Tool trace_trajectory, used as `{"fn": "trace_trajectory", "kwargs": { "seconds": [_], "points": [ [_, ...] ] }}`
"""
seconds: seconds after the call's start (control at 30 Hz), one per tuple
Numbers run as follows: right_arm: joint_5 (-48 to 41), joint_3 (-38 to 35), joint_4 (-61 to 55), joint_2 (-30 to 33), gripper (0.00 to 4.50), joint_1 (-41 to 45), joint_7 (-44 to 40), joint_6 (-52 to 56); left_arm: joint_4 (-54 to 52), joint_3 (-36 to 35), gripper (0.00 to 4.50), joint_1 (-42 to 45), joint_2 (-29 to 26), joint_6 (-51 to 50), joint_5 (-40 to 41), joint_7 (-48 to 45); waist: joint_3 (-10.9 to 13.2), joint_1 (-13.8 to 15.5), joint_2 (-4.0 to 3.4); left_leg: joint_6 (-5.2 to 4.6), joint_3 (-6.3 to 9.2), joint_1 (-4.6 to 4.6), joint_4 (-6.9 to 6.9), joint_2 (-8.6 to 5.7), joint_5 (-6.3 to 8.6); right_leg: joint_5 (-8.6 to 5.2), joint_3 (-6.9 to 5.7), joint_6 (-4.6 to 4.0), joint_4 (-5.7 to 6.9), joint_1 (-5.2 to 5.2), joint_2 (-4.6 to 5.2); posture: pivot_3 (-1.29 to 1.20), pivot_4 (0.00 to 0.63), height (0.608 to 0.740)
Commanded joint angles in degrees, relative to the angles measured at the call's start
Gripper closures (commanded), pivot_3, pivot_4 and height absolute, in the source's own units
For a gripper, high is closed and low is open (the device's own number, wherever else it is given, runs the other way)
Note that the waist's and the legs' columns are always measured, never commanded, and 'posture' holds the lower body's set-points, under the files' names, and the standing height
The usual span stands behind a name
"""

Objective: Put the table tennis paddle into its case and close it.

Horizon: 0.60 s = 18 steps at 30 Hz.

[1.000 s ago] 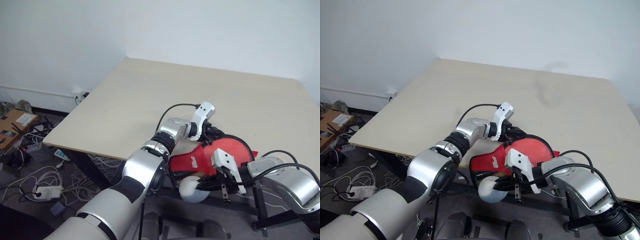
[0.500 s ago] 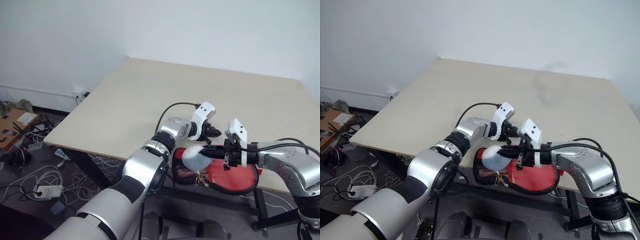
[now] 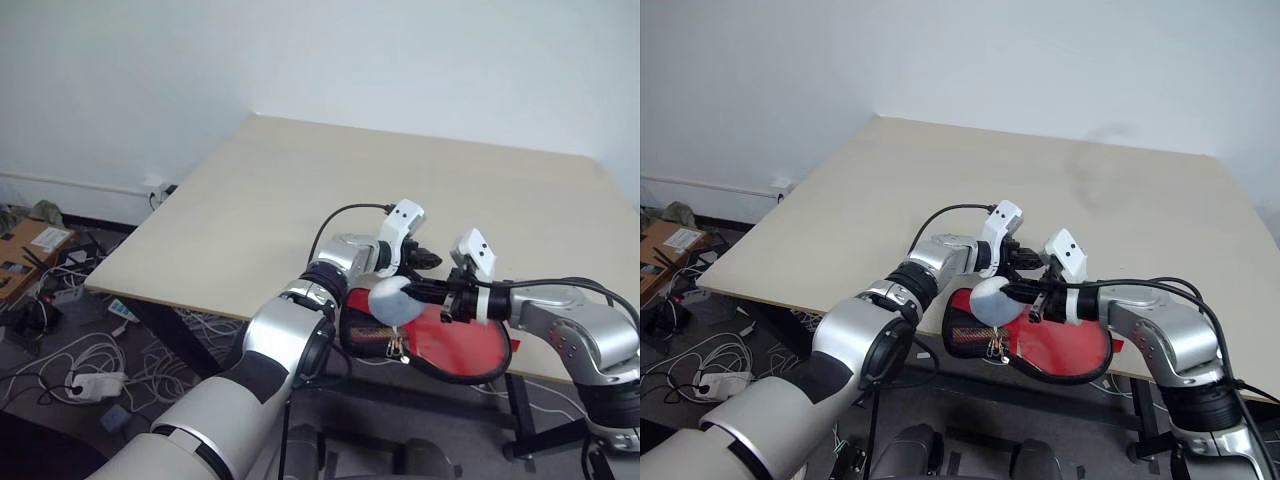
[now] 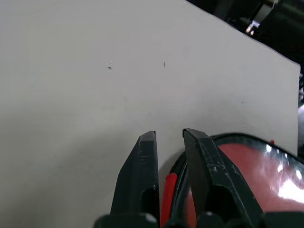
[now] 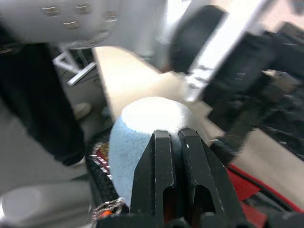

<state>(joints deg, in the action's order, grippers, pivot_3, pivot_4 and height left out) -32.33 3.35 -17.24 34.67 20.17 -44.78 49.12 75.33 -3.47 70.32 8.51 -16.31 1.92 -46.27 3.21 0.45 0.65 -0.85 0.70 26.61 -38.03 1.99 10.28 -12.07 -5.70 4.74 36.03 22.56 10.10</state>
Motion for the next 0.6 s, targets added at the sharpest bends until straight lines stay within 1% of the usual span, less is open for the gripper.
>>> {"fn": "trace_trajectory", "kwargs": {
  "seconds": [0.03,0.27,0.43,0.53,0.6],
  "points": [
    [3.7,-1.9,4.3,-1.2,4.49,3.9,5.3,-1.8,-0.6,-3.0,3.65,3.6,-1.0,-0.1,2.7,0.1,0.0,0.0,-0.02,0.0,0.01,0.0,0.0,0.0,0.0,0.0,0.0,0.0,0.02,0.01,0.0,0.0,0.0,0.688],
    [6.2,-1.1,10.0,-3.7,4.49,7.7,9.2,-3.3,-0.7,-6.3,3.65,4.8,-3.6,-0.4,4.0,0.5,0.0,0.0,-0.03,-0.02,-0.02,0.01,-0.01,0.0,-0.01,0.0,0.03,0.02,0.01,0.03,-0.01,0.0,0.0,0.688],
    [10.4,1.8,15.5,-5.0,4.49,10.0,12.7,-5.4,-0.7,-7.7,3.65,5.0,-4.8,-0.6,4.4,0.7,0.0,0.0,-0.04,-0.01,-0.01,0.01,0.03,0.0,-0.02,0.0,0.06,0.02,0.07,0.1,-0.06,0.0,0.0,0.688],
    [12.5,4.9,16.7,-4.4,4.49,10.0,12.5,-6.2,-0.6,-8.1,3.65,5.0,-5.7,-0.5,4.2,1.6,0.0,0.0,-0.05,0.0,-0.01,0.01,0.02,0.0,-0.03,0.0,0.11,0.01,0.14,0.16,-0.08,0.0,0.0,0.688],
    [13.8,8.3,15.2,-2.3,4.49,8.5,9.6,-7.1,-0.4,-9.2,3.65,5.1,-6.8,-0.8,4.9,2.9,0.0,0.1,-0.05,0.01,-0.01,0.02,0.02,0.0,-0.04,0.0,0.11,0.01,0.18,0.17,-0.08,0.0,0.0,0.688]
  ]
}}
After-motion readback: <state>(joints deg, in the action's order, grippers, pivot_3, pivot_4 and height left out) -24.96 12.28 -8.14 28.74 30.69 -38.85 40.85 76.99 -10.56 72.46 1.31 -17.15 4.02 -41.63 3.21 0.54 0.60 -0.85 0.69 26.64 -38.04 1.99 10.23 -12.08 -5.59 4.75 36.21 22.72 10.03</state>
